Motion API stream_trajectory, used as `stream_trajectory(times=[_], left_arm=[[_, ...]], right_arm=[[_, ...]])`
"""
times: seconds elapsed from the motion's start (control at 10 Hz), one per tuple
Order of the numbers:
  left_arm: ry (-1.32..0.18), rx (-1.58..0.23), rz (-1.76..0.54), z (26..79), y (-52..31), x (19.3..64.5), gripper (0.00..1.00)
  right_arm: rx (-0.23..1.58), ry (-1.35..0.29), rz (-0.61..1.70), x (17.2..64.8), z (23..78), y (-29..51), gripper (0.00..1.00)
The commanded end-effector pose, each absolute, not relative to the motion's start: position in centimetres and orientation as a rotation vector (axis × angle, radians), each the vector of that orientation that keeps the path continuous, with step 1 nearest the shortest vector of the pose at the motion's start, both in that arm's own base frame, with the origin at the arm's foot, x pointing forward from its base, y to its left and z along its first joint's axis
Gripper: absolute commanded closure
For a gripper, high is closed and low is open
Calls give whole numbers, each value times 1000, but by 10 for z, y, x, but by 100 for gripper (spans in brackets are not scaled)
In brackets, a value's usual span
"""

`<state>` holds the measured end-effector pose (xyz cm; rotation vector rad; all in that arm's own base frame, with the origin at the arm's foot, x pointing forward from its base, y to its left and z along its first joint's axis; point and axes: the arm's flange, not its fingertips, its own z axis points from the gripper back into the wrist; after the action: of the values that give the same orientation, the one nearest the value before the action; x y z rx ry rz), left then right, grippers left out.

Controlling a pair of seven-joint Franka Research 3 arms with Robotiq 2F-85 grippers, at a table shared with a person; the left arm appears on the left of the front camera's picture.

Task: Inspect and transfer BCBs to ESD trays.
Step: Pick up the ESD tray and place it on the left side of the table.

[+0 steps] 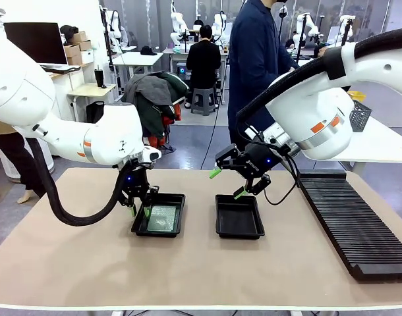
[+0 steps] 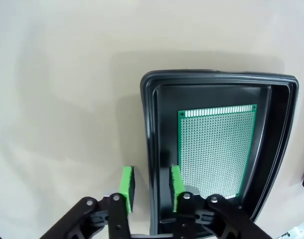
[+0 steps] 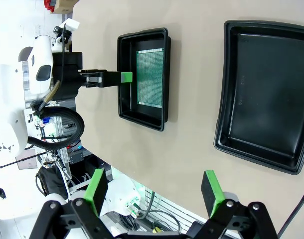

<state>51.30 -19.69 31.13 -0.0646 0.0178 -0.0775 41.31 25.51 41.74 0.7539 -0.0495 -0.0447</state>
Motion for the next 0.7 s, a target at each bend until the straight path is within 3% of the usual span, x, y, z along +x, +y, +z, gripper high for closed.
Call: stream_trajectory(times=[0.0,0.4,0.6], left_arm=[[-4,-78,-90,309,-197,510,75],[-6,-81,-89,309,-199,510,100],[-4,-91,-87,308,-198,510,100]], right_arm=[[730,-53,-66,417,418,258,0],[730,-53,-66,417,418,258,0],[730,-53,-66,417,418,258,0]])
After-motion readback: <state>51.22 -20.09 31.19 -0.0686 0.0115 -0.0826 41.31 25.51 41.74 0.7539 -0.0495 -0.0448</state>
